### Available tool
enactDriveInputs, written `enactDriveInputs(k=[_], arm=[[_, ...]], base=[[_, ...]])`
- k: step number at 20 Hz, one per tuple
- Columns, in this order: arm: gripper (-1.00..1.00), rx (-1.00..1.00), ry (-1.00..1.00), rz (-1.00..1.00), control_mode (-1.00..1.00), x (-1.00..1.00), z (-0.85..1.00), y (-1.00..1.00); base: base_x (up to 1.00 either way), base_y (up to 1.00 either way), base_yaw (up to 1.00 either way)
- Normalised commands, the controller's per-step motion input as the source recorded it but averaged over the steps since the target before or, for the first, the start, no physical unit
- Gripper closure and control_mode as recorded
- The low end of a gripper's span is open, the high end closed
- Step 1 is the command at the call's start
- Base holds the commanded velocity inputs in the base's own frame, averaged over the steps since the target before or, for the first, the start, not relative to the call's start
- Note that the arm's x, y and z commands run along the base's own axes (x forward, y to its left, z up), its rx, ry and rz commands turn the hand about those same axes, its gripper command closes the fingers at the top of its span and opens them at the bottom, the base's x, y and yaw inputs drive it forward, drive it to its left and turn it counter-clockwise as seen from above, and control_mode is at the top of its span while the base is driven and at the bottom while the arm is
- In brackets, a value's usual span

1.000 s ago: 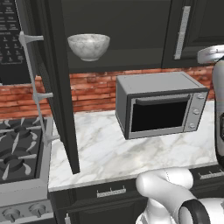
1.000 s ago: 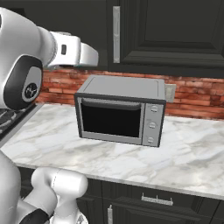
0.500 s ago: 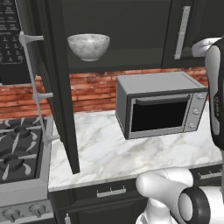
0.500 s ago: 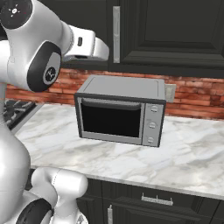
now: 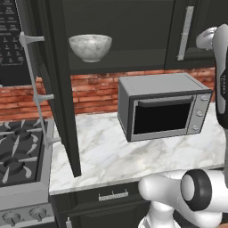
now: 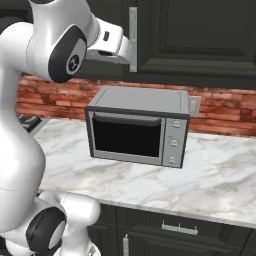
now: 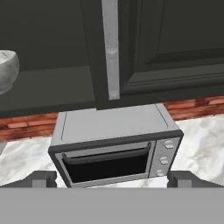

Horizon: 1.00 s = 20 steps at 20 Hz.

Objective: Move the bowls from the cabinet to the plates on the dining table.

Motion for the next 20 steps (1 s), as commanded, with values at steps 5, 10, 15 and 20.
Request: enactDriveInputs(k=[5, 10, 15, 20], arm=[[-1.0, 0.0, 0.0, 0.0, -1.0, 0.26, -0.16, 0.0], [-1.0, 0.0, 0.0, 0.0, -1.0, 0.34, -0.05, 0.0], [-1.0, 0.0, -0.02, 0.0, -1.0, 0.4, -0.04, 0.0], [-1.0, 0.0, 0.0, 0.0, -1.0, 0.33, 0.0, 0.0]], base=[[0.0, 0.0, 0.0], [0.0, 0.0, 0.0], [0.0, 0.0, 0.0], [0.0, 0.0, 0.0]])
